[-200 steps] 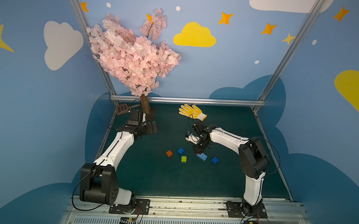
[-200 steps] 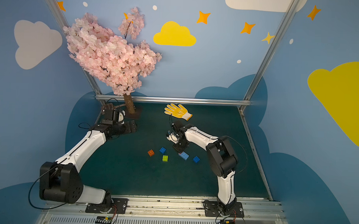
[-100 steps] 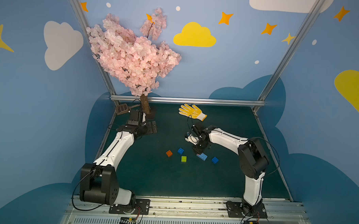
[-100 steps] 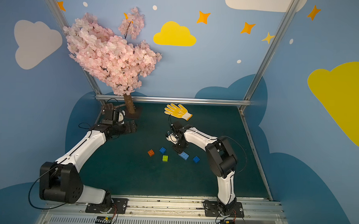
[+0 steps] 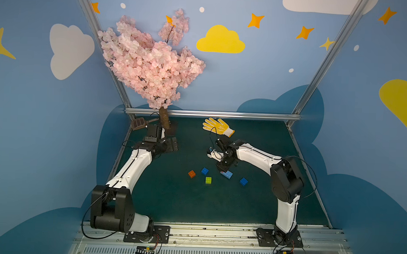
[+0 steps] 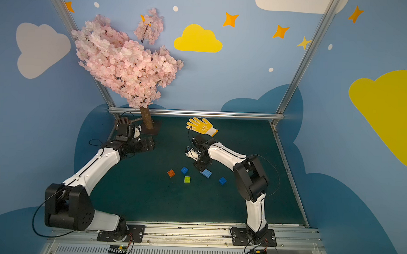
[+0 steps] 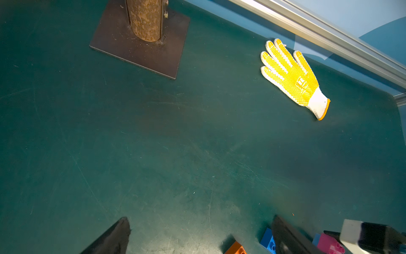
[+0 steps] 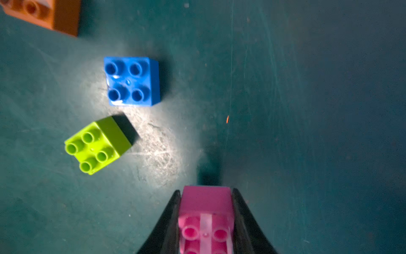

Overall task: Assemble the letter y with lego
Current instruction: Assemble the lego brick with the lego brick.

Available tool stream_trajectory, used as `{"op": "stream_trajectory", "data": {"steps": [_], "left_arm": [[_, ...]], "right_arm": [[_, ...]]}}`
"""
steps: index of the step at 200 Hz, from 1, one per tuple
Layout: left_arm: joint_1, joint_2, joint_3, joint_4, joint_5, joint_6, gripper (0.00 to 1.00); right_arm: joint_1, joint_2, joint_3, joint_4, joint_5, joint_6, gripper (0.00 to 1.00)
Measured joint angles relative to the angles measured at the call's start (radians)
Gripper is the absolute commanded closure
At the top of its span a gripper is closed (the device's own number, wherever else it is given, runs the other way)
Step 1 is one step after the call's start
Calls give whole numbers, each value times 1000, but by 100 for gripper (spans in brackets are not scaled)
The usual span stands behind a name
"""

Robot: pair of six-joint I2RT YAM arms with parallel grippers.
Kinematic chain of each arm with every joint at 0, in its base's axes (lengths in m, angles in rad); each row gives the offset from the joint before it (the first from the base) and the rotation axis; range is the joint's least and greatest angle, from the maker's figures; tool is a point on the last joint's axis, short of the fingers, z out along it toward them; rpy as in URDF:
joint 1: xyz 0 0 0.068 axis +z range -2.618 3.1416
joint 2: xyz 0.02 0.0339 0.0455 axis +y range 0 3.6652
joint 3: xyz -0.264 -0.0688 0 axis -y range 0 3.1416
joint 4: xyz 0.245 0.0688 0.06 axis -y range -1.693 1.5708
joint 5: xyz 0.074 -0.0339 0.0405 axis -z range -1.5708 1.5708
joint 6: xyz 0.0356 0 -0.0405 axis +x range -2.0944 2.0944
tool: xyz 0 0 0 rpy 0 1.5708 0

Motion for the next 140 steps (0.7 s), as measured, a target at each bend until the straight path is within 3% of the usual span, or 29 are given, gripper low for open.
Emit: {"op": "stream_trajectory", "data": {"steps": [67, 80, 106, 140], "left_arm": [[3, 0, 0, -5, -3, 0, 0], [3, 0, 0, -6, -3, 0, 0], [4, 0, 0, -6, -3, 0, 0], [6, 1, 0, -6, -2, 0, 0]], "right_arm": [[6, 69, 35, -5, -23, -20, 100], [6, 71, 35, -5, -23, -21, 91], [8, 71, 35, -5, -21, -21, 58], [11, 69, 18, 5, -19, -14, 54]]}}
